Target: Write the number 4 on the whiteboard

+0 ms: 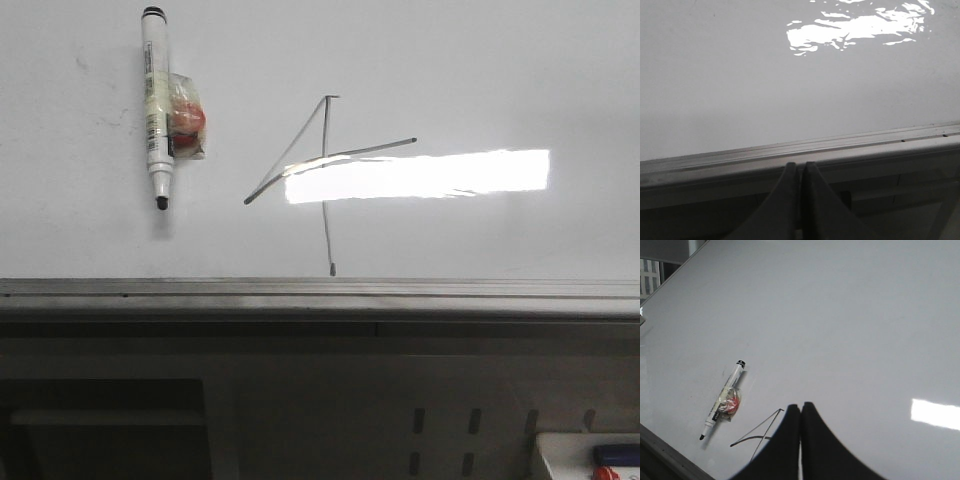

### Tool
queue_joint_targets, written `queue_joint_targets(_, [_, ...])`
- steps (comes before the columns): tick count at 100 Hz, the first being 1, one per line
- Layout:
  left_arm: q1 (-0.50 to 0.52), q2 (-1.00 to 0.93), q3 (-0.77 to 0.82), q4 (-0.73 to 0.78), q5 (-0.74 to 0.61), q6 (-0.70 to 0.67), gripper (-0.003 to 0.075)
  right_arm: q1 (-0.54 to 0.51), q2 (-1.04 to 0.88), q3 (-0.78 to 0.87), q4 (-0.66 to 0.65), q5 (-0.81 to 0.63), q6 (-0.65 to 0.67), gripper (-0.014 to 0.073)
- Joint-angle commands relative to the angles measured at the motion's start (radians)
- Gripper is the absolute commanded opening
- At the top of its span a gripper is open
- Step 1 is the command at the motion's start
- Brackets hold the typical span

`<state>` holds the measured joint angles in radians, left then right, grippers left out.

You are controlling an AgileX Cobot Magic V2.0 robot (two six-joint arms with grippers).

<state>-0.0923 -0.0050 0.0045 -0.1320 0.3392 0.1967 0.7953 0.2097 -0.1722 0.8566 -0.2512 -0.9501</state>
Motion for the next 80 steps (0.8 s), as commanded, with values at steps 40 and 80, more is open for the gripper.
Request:
queue_joint_targets(40, [0.003,-0.026,0.034,-0.002,-0.053,-0.009,-0.002,-0.005,0.005,-0.026,-0.014,-0.054,-0.012,-0.0064])
queue_joint_targets(80, [0.003,-0.026,0.034,-0.002,-0.053,-0.009,-0.002,-0.005,0.005,0.038,-0.1,-0.251,0.002,-0.0064])
